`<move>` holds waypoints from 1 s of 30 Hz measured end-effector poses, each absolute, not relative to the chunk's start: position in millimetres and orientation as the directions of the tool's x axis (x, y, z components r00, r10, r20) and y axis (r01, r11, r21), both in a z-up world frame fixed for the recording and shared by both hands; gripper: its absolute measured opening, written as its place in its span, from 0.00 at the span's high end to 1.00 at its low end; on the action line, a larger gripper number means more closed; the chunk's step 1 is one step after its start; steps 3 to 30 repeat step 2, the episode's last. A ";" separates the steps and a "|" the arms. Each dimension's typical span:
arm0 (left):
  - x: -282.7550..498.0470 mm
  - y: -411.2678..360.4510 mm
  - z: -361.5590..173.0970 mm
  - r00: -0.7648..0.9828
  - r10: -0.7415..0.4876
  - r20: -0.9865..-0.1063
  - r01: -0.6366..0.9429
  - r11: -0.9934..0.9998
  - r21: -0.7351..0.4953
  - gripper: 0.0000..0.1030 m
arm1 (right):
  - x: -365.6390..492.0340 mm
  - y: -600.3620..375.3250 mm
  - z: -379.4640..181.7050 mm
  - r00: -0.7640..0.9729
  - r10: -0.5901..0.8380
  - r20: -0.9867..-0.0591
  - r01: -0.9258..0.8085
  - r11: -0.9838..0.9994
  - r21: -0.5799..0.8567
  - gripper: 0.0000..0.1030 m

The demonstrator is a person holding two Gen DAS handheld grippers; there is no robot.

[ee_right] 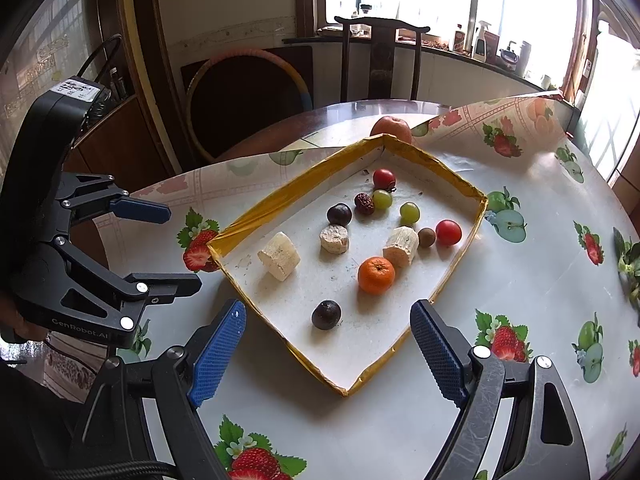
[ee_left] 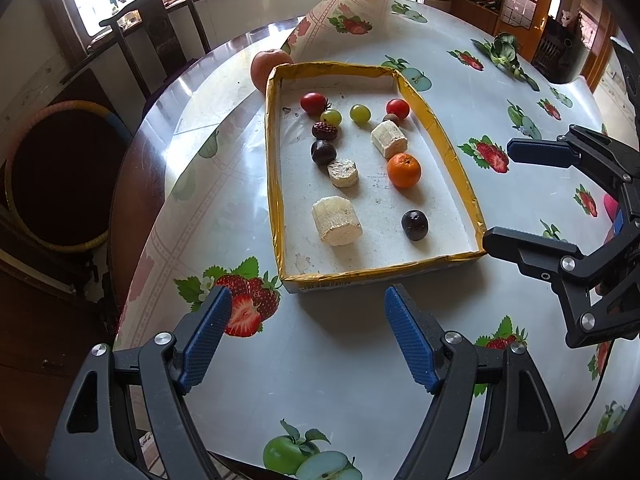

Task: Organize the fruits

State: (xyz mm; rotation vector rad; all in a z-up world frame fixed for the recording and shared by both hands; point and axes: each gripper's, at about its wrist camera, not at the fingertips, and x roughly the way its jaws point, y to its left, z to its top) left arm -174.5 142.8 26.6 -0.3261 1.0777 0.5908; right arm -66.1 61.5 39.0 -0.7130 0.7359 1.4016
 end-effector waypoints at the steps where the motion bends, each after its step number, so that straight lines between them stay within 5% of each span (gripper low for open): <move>1: -174.5 142.6 26.5 0.338 0.290 -0.895 -0.598 0.801 0.033 0.23 | -66.3 61.5 38.7 0.031 0.594 -0.804 -0.999 0.045 -0.006 0.17; 30: -174.4 142.7 26.4 0.334 0.288 -0.897 -0.600 0.799 0.033 0.23 | -66.6 61.4 38.5 0.031 0.593 -0.805 -0.999 0.045 -0.005 0.16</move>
